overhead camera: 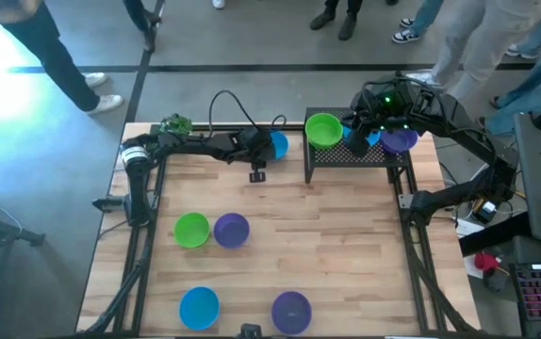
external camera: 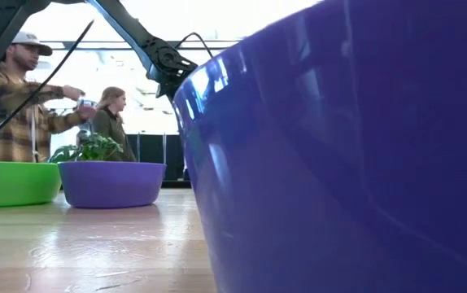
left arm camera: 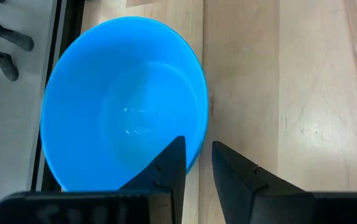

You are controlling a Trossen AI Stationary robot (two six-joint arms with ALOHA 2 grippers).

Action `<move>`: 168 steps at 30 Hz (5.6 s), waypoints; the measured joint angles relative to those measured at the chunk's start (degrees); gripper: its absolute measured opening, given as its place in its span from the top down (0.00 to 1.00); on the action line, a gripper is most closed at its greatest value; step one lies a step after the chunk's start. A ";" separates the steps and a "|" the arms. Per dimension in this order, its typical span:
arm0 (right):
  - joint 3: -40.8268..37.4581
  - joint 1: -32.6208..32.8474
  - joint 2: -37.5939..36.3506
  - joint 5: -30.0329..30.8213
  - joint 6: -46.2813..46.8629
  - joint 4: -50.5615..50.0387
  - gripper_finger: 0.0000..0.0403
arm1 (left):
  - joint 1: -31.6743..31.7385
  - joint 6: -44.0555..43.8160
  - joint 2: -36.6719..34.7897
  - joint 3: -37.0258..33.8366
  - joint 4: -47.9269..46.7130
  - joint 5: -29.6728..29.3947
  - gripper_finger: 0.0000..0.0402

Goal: Pick & Place Mini bowls
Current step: Stack the top blue bowl on top of the blue bowl on the shelf

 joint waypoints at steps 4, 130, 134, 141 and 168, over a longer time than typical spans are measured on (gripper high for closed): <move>0.00 0.00 0.00 0.00 0.00 0.00 0.88 | 0.11 -0.04 0.00 0.00 0.00 0.07 0.79; 0.00 13.52 -0.11 -0.94 9.48 -7.20 0.88 | -33.77 -3.86 14.36 26.38 -11.54 10.35 0.84; 0.00 13.52 -0.11 -0.92 9.29 -7.41 0.88 | -33.73 -4.22 14.12 26.75 -11.62 8.22 0.84; -1.38 15.86 -0.11 -0.92 9.27 -8.61 0.88 | -33.40 -3.85 8.57 26.38 -13.23 1.13 0.84; -29.27 39.29 -0.09 -0.64 18.47 6.76 0.88 | -31.91 -1.00 -12.70 22.02 -24.37 -2.75 0.84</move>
